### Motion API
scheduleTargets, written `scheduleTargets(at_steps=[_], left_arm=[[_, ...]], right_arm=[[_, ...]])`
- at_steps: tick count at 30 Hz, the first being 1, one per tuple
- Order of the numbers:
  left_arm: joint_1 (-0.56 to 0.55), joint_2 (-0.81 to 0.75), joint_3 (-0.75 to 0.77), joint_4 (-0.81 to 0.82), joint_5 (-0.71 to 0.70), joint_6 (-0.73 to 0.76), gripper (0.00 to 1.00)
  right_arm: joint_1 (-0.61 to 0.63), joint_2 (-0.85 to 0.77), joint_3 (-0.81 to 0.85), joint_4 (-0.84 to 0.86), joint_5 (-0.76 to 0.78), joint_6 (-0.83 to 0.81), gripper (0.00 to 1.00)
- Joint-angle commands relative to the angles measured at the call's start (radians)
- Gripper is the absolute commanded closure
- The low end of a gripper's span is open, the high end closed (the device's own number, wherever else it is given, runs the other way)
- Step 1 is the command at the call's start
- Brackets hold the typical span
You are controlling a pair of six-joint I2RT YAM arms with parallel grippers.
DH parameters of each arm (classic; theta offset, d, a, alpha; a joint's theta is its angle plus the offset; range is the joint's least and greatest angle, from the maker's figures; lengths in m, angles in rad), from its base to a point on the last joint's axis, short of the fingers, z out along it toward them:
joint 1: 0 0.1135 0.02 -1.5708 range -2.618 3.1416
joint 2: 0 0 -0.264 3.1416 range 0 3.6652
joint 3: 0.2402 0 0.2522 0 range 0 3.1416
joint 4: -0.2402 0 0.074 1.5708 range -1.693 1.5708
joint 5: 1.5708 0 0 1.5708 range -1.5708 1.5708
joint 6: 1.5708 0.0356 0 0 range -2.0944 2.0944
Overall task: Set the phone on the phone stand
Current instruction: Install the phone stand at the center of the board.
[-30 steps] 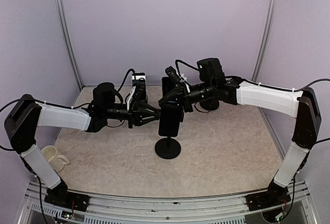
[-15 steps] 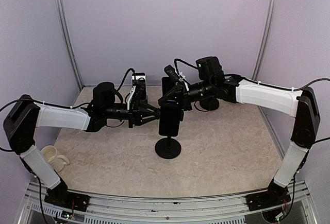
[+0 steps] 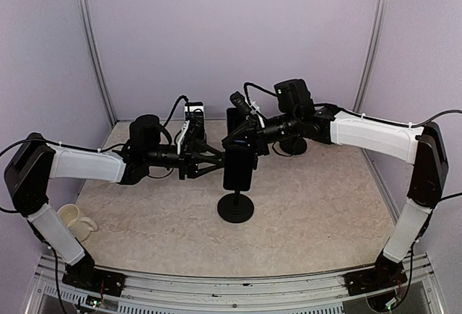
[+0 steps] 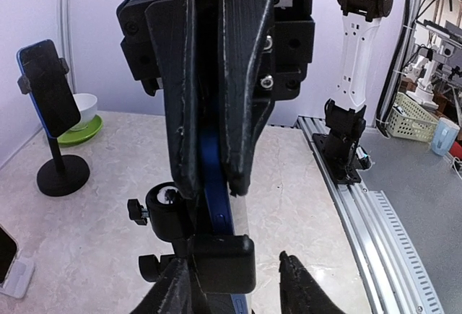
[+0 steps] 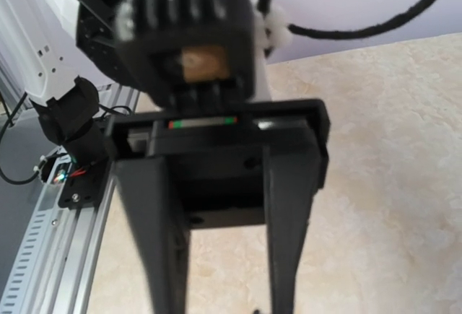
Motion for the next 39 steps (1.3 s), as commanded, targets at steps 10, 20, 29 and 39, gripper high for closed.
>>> scheduleTargets(at_steps=[10,20,29,39], left_arm=[[0.012,-0.036,0.014,0.027,0.023,0.015,0.29],[0.021,-0.059,-0.028,0.124,0.005,-0.058,0.05],[0.022,-0.070,-0.059,0.167,-0.003,-0.095,0.02],[0.024,-0.076,-0.068,0.183,-0.020,-0.114,0.02]], right_arm=[[-0.020,-0.021,-0.020,-0.021,0.055,-0.023,1.00],[0.026,-0.014,-0.024,0.019,0.047,-0.028,0.98],[0.047,-0.012,-0.022,0.025,0.065,-0.019,0.85],[0.064,-0.016,0.002,-0.019,0.046,-0.019,0.70]])
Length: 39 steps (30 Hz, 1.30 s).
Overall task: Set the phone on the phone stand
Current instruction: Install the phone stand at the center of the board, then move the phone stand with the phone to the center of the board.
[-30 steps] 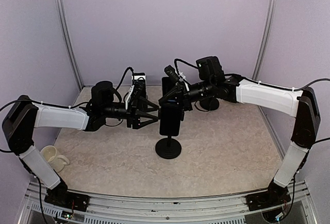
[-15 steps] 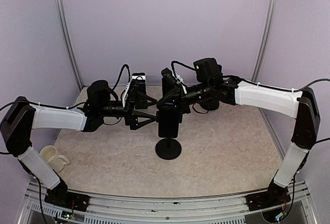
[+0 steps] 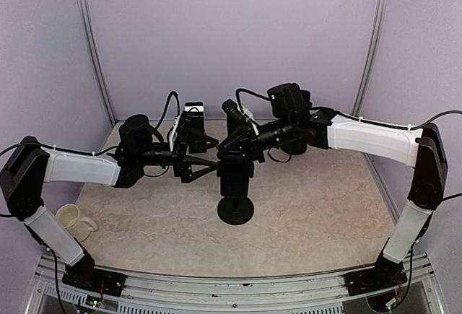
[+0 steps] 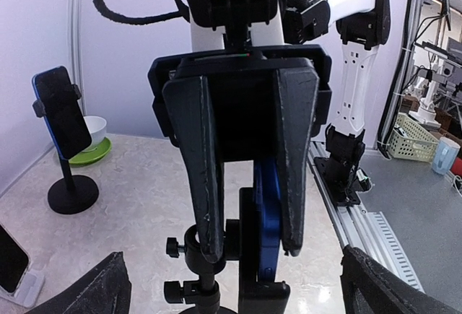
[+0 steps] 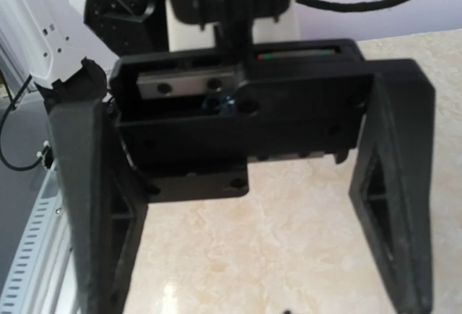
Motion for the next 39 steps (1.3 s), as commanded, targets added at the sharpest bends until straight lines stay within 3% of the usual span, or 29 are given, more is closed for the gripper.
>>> scheduleTargets(at_steps=[1,11,14,18,33,39], left_arm=[[0.005,-0.027,-0.011,0.035,-0.016,-0.014,0.02],[0.005,-0.028,-0.011,0.025,-0.034,-0.017,0.01],[0.003,-0.029,-0.014,0.017,-0.034,-0.017,0.01],[0.002,-0.042,-0.035,0.013,-0.038,-0.017,0.03],[-0.042,-0.076,-0.083,-0.086,-0.088,0.046,0.15],[-0.055,-0.067,-0.076,-0.111,-0.066,0.068,0.27]], right_arm=[[0.010,-0.015,0.013,-0.011,0.006,-0.001,0.69],[0.012,-0.040,0.023,-0.005,-0.039,0.025,0.51],[0.011,-0.045,0.030,-0.006,-0.037,0.036,0.39],[0.011,-0.060,0.036,-0.013,-0.021,0.045,0.31],[-0.045,-0.194,-0.025,-0.028,0.125,0.105,0.21],[-0.063,-0.269,-0.110,-0.013,0.144,0.108,0.21]])
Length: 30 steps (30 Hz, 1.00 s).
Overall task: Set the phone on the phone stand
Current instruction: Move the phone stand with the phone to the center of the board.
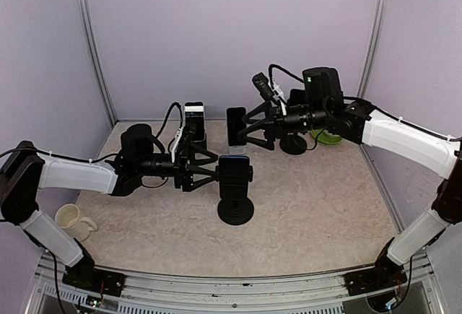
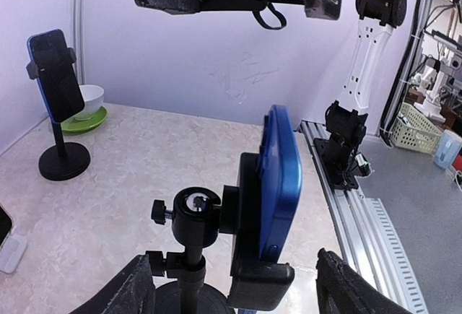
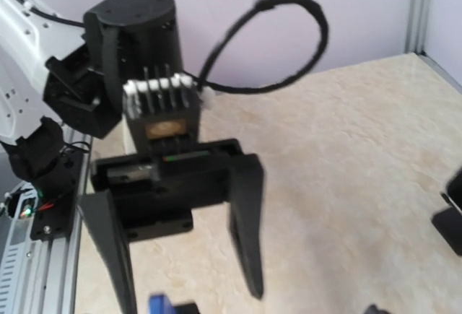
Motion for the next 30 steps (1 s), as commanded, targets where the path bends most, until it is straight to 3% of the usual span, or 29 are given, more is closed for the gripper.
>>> scheduleTargets(at_steps=[1,6,13,24,30], left_arm=[[-0.008,-0.015,0.000,-0.035,0.024,0.038,0.30],[-0.014,-0.016,-0.002,-0.045,0.029,0.049,0.47],[-0.017,-0.009,0.009,-0.058,0.030,0.054,0.54],[-0.023,-0.017,0.009,-0.053,0.034,0.054,0.91],[-0.014,-0.034,0.015,-0.050,0.018,0.054,0.94]], right_arm=[[-0.015,-0.061,-0.058,0.003,0.031,0.017,0.21],[-0.026,-0.095,-0.095,0.003,0.045,0.016,0.21],[-0.038,-0.104,-0.110,0.006,0.047,0.017,0.21],[-0.049,-0.115,-0.127,0.006,0.060,0.013,0.21],[-0.061,-0.124,-0.144,0.012,0.063,0.012,0.21]])
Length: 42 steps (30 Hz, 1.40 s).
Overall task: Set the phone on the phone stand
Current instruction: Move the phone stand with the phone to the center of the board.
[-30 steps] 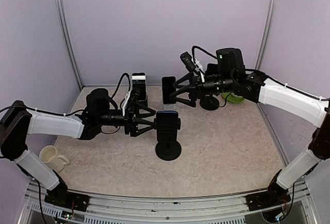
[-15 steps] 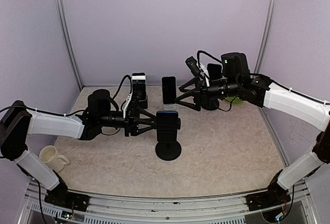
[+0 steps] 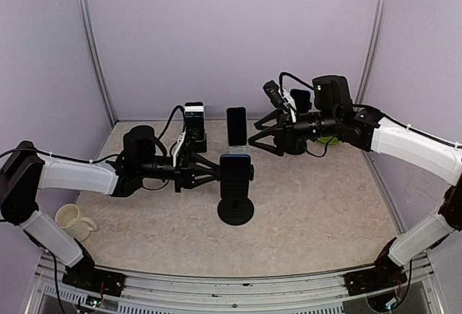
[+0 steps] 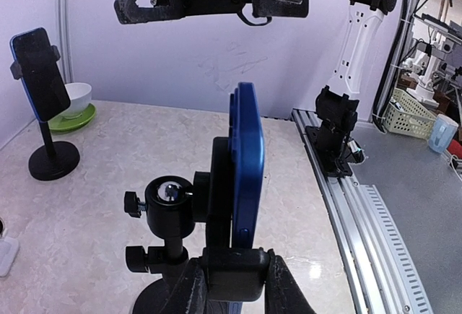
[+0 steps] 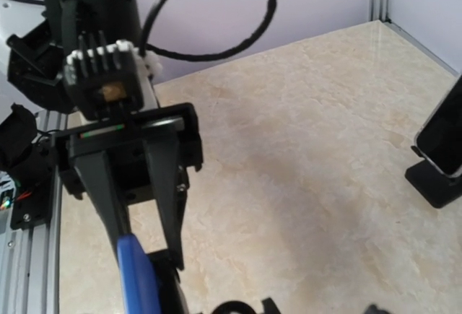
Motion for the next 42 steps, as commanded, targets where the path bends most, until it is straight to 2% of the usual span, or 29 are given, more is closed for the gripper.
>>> scheduleTargets(at_steps=[1,10,21,34,42], left_arm=[[0.010,-0.038,0.019,-0.001,-0.009,-0.002,0.95],[0.082,-0.059,0.094,-0.009,0.012,-0.002,1.00],[0.162,-0.076,0.141,-0.022,0.020,-0.006,1.00],[0.332,-0.103,0.143,-0.012,0.081,0.007,1.00],[0.395,-0.072,0.119,0.007,0.100,0.019,1.00]], right_arm=[[-0.018,-0.034,-0.021,0.013,0.011,0.002,0.21],[-0.032,-0.035,-0.033,0.021,0.009,0.008,0.21],[-0.042,-0.035,-0.035,0.023,0.015,0.011,0.21],[-0.049,-0.058,-0.047,0.024,0.011,0.017,0.21],[-0.051,-0.048,-0.041,0.017,0.004,0.019,0.21]])
